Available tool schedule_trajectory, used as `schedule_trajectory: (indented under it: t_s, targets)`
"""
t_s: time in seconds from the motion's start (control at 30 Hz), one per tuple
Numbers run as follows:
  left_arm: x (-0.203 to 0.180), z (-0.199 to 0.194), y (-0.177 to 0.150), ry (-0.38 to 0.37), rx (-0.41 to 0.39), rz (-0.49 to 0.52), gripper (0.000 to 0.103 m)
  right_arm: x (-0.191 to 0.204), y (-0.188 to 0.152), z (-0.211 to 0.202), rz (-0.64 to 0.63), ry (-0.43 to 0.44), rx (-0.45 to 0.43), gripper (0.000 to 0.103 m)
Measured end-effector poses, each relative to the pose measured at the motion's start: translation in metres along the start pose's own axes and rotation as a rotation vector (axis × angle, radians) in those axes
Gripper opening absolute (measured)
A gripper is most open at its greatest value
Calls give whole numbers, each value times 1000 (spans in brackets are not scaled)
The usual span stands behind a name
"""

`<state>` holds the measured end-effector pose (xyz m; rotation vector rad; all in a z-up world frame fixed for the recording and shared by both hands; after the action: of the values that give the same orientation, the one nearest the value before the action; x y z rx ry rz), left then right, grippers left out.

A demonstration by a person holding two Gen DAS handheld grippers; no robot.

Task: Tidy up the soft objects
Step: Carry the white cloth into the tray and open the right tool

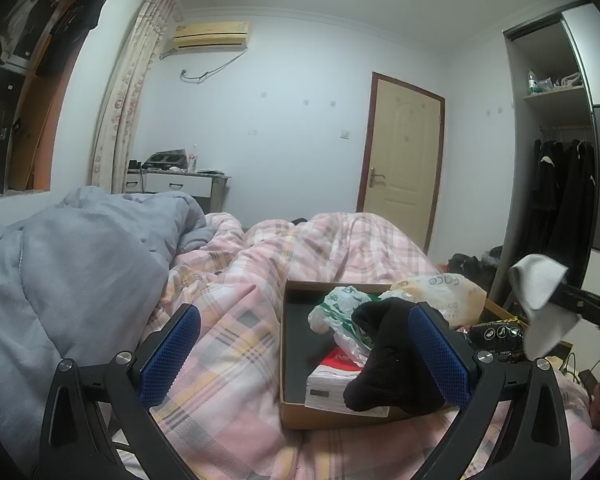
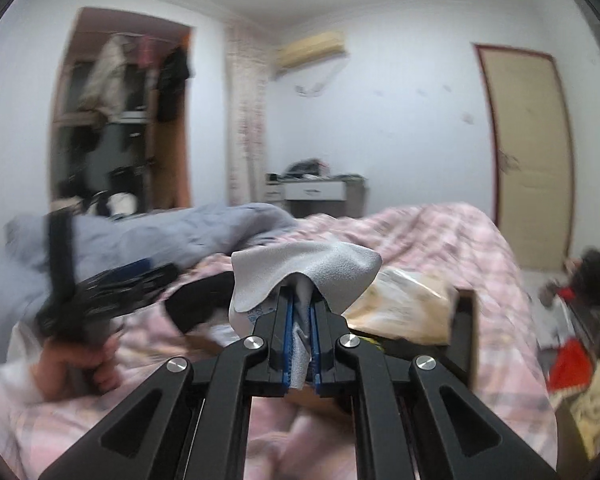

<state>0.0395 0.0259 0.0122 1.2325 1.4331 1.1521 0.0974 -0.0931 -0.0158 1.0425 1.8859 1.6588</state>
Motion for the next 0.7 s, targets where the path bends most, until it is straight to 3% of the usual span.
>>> schedule_trajectory:
  t_s: [0.2,0.37,0.57,0.67,0.7]
  targets:
    - [-5,0,1,1,2,18,103,-10,-6,20,29,-111,100,5]
    - [-7,-1,1,1,1,26,103,-17,-1,25,-2,-186,101,5]
    - [-8,-1,1,1,2,28,103,-32,-10,24,46,-192,142,8]
    - [-7,-1,1,1,1,29,103,-34,-8,15,70,-191,116,21]
    - [-7,-1,1,1,2,30,103,-35,-8,12,74,-196,107,37]
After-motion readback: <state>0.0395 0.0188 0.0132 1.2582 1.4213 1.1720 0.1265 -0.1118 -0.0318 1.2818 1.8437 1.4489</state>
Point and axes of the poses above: each gripper's, at about its wrist camera, not at the fingertips, and z roughly the way its jaws point, x to its left, y to its top, the point moved 7 cm from there along z, roughly the way its jaws point, and after that the axes turned 5 degrees about z, right-handed, at the moved point
